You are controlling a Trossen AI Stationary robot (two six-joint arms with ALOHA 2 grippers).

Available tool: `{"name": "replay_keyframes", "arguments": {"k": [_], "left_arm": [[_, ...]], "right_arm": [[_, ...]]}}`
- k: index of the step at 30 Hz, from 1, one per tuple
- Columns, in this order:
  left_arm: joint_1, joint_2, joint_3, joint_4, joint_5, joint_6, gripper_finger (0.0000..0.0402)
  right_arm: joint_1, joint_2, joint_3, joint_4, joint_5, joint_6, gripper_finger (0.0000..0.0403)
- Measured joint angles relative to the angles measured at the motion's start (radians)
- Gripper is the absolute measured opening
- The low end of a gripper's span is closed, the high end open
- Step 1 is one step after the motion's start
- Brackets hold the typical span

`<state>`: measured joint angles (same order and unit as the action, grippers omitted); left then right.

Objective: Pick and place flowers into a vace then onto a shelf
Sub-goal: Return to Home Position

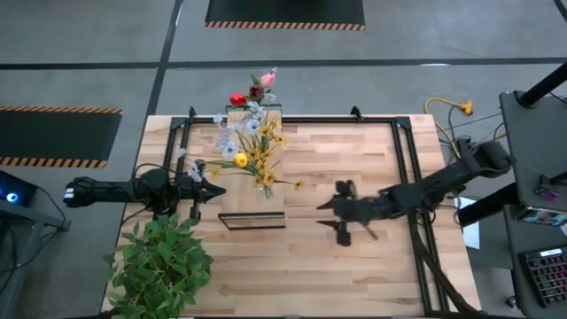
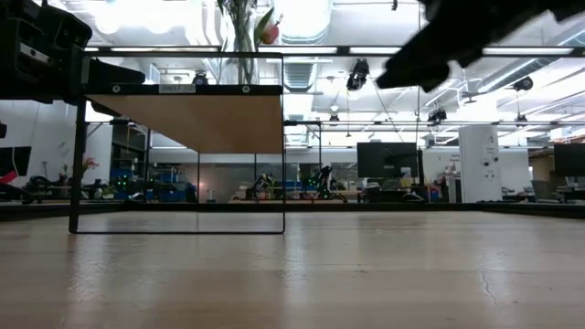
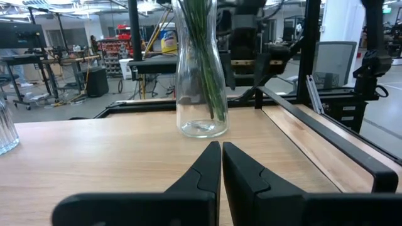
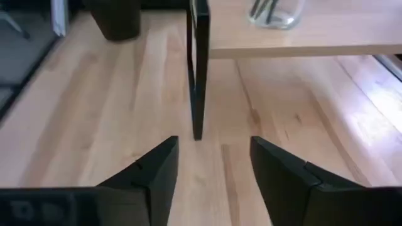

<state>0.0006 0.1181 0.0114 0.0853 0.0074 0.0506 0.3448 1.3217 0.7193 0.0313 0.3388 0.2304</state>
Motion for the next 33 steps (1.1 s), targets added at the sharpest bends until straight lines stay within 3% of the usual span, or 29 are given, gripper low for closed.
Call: {"name": "replay_keyframes", "arguments": {"k": [7, 15, 18, 22, 26, 30, 33], "left_arm": [[0.0, 0.0, 0.0, 0.0, 0.0, 0.0, 0.0], [0.0, 0.0, 0.0, 0.0, 0.0, 0.0, 0.0], [0.0, 0.0, 0.0, 0.0, 0.0, 0.0, 0.0], [0.0, 0.0, 0.0, 0.0, 0.0, 0.0, 0.0], [0.0, 0.0, 0.0, 0.0, 0.0, 0.0, 0.0], [0.0, 0.0, 0.0, 0.0, 0.0, 0.0, 0.0], [0.0, 0.0, 0.0, 0.0, 0.0, 0.0, 0.0]], "right_arm": [[-0.016, -0.338, -0.292, 0.196, 0.019, -0.014, 0.0132], [-0.065, -0.738, -0.461, 0.192, 0.027, -0.158, 0.0043], [-0.084, -0.835, -0.494, 0.207, -0.04, -0.201, 0.0015], [-0.11, -0.879, -0.539, 0.269, -0.183, -0.205, 0.0009], [-0.133, -0.859, -0.57, 0.296, -0.187, -0.213, 0.0009], [-0.175, -0.829, -0.626, 0.46, -0.269, -0.316, 0.0008], [-0.23, -0.844, -0.627, 0.475, -0.295, -0.331, 0.0008]]}}
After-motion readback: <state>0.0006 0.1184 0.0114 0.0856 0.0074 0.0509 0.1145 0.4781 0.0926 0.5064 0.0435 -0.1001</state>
